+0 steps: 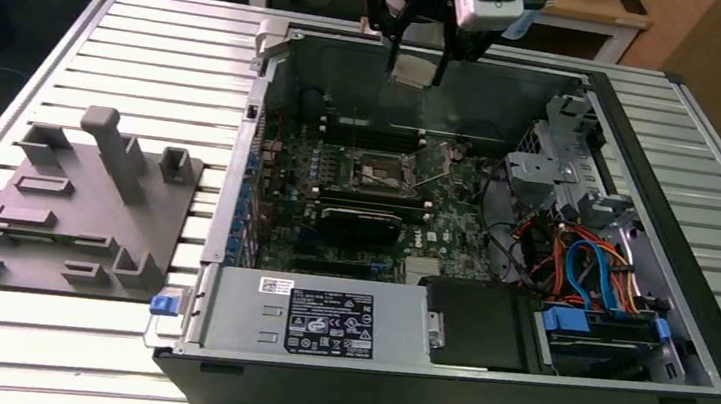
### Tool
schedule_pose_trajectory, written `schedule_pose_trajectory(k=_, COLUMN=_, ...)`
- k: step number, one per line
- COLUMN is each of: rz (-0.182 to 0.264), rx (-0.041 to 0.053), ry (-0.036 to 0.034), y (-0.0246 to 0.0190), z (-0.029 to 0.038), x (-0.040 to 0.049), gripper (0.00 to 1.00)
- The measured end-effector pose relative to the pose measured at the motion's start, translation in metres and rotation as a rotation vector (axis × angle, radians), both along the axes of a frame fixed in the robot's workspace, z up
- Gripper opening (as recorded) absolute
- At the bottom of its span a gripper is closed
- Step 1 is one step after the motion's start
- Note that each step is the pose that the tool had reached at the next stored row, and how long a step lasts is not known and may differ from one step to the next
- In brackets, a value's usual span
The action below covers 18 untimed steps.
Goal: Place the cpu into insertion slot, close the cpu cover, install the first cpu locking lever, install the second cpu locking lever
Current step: 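Place the cpu into insertion slot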
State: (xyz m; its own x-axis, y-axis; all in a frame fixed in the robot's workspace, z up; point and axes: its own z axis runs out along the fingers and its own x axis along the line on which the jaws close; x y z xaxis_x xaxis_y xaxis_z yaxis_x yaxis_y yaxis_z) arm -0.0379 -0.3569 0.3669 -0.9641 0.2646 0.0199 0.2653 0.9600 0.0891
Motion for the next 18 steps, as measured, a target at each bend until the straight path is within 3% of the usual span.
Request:
schedule_pose_trajectory(k=7, rz=-0.027, rx=0.0001, ry=-0.0001, y=0.0, z=-0.0003, x=0.0, gripper=0.54)
schedule_pose_trajectory(k=18, rz=-0.117, rx=0.0, ry=0.0, y=0.0, z=-0.001, x=0.0, gripper=0.54)
